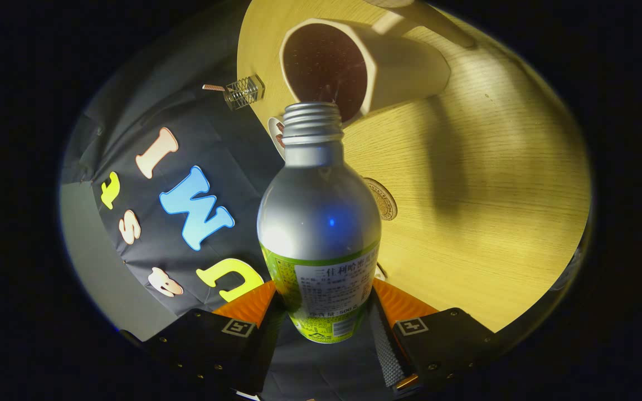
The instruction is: Take the bottle from table, then pour the juice into the cup, finally place the bottle on the coaster
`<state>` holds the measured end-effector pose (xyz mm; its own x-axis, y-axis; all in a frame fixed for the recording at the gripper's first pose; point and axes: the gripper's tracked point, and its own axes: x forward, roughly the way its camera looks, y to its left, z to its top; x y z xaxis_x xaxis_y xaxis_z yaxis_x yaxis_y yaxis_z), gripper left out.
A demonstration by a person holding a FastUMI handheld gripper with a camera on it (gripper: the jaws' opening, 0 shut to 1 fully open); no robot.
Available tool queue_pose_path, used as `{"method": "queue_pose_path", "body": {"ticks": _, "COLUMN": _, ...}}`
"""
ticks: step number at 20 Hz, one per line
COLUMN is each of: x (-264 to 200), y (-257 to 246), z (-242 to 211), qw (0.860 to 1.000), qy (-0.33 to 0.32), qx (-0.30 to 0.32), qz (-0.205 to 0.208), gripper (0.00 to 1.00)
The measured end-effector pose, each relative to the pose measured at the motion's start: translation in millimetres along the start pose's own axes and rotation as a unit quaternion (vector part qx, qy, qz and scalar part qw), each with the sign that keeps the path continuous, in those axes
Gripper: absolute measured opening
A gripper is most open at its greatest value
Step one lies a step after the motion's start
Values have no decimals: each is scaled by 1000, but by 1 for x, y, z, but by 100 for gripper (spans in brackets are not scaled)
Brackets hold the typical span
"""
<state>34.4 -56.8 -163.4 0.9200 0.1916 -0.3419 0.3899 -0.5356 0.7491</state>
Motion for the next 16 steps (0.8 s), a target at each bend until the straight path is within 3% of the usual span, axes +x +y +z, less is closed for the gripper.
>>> {"method": "queue_pose_path", "body": {"ticks": 16, "x": -2, "y": 19, "z": -1, "qw": 999, "qy": 2, "qx": 39, "qz": 16, "gripper": 77}}
